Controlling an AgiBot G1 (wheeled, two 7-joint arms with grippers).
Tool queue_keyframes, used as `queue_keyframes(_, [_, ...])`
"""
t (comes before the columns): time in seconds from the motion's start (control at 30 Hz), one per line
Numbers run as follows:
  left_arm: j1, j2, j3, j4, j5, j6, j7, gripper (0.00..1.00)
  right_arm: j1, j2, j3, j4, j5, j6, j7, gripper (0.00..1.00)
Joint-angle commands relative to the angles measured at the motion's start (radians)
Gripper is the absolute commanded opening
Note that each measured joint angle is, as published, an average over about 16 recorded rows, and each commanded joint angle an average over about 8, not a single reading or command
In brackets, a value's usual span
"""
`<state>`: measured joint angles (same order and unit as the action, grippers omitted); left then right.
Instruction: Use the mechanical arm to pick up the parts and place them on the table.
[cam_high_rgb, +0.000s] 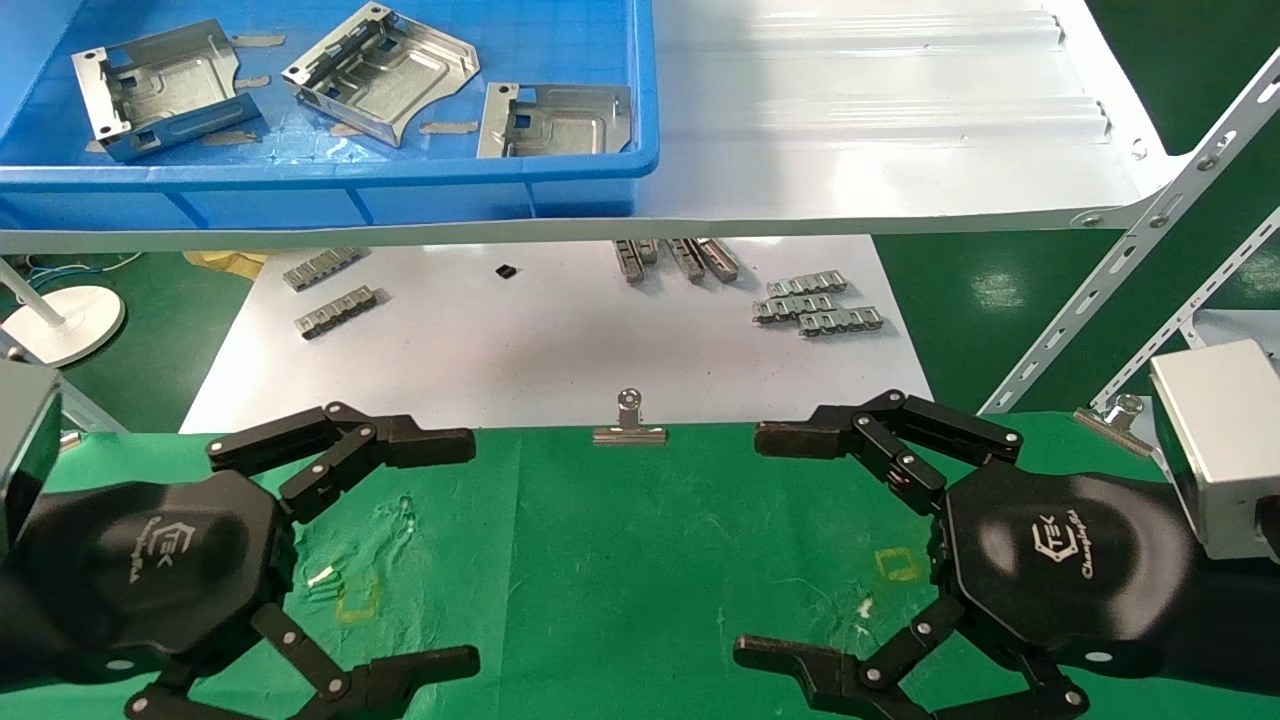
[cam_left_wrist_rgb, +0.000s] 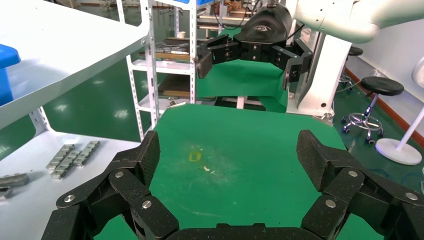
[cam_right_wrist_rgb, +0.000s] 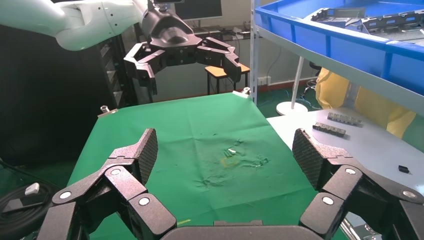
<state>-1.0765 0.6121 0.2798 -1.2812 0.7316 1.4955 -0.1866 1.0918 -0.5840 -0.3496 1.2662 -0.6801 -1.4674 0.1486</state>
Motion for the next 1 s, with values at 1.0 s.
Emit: queue_keyframes(1.0, [-0.001,0.0,-0.001,0.0,0.0,-0.001,0.001,1.0,0.0,0.0,0.0,0.0,0.0,0.0,0.0,0.0])
